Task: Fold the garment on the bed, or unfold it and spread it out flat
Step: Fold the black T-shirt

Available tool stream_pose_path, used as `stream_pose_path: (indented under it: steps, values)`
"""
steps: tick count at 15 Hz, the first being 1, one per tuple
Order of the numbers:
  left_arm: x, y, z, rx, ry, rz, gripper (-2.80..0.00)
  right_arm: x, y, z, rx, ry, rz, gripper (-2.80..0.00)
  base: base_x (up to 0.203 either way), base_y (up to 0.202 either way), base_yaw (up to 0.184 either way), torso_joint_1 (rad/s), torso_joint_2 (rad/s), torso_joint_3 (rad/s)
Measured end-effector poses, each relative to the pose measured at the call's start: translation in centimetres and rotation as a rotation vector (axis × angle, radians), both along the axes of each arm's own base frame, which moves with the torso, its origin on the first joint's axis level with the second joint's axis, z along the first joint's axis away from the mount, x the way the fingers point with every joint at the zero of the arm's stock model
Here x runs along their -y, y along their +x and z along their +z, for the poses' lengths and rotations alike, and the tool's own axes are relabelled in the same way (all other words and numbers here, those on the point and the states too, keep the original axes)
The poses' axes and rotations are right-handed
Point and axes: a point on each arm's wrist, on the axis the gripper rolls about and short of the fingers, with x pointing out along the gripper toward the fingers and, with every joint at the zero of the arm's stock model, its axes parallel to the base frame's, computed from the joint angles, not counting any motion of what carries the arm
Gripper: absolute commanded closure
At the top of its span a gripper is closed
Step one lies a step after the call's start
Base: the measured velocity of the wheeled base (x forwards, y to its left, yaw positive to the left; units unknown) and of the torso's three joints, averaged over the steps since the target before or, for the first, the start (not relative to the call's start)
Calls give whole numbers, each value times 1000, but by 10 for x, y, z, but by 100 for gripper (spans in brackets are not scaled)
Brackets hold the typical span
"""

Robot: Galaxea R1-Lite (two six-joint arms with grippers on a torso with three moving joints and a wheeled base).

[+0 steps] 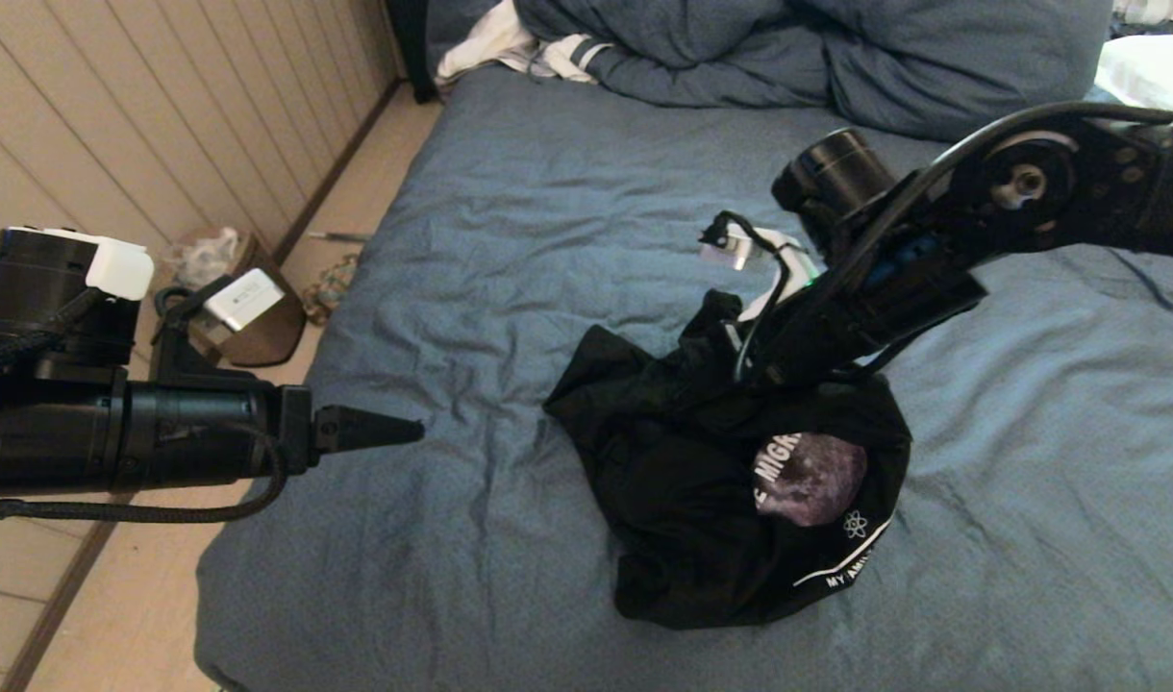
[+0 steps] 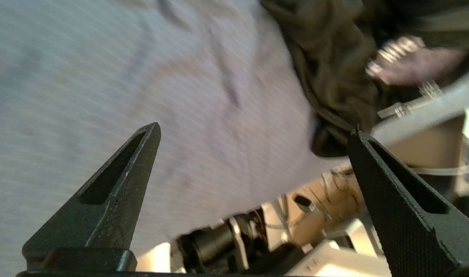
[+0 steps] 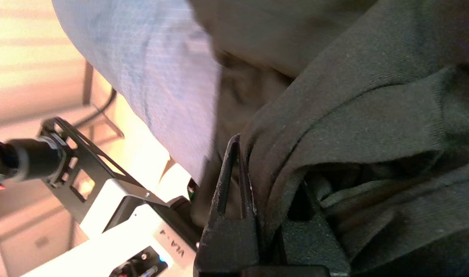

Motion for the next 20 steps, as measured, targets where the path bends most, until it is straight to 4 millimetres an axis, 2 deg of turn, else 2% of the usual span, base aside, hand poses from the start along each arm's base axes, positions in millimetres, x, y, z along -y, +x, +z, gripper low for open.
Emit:
stream_pose_path:
  steps: [2, 4, 8, 9, 14, 20]
  values:
    - [0, 2, -4, -6, -2, -4, -280, -26, 1, -12, -15, -21, 53, 0, 0, 0, 0, 0, 0, 0]
    - [1, 5, -9, 0, -5, -5, -280, -43, -3, -21, -30, -45, 90, 0, 0, 0, 0, 0, 0, 0]
    - [2, 7, -18, -14, -13, -25, -280, -58, -12, -32, -64, -97, 121, 0, 0, 0, 0, 0, 0, 0]
    - [2, 7, -19, -18, -13, -26, -280, -61, -12, -34, -53, -123, 106, -280, 0, 0, 0, 0, 0, 0]
    - [3, 7, -23, -32, -17, -38, -280, -64, -20, -32, -24, -160, 100, -280, 0, 0, 0, 0, 0, 0]
    - [2, 6, -24, -34, -17, -39, -280, -51, -41, 1, 55, -106, 105, -280, 0, 0, 0, 0, 0, 0]
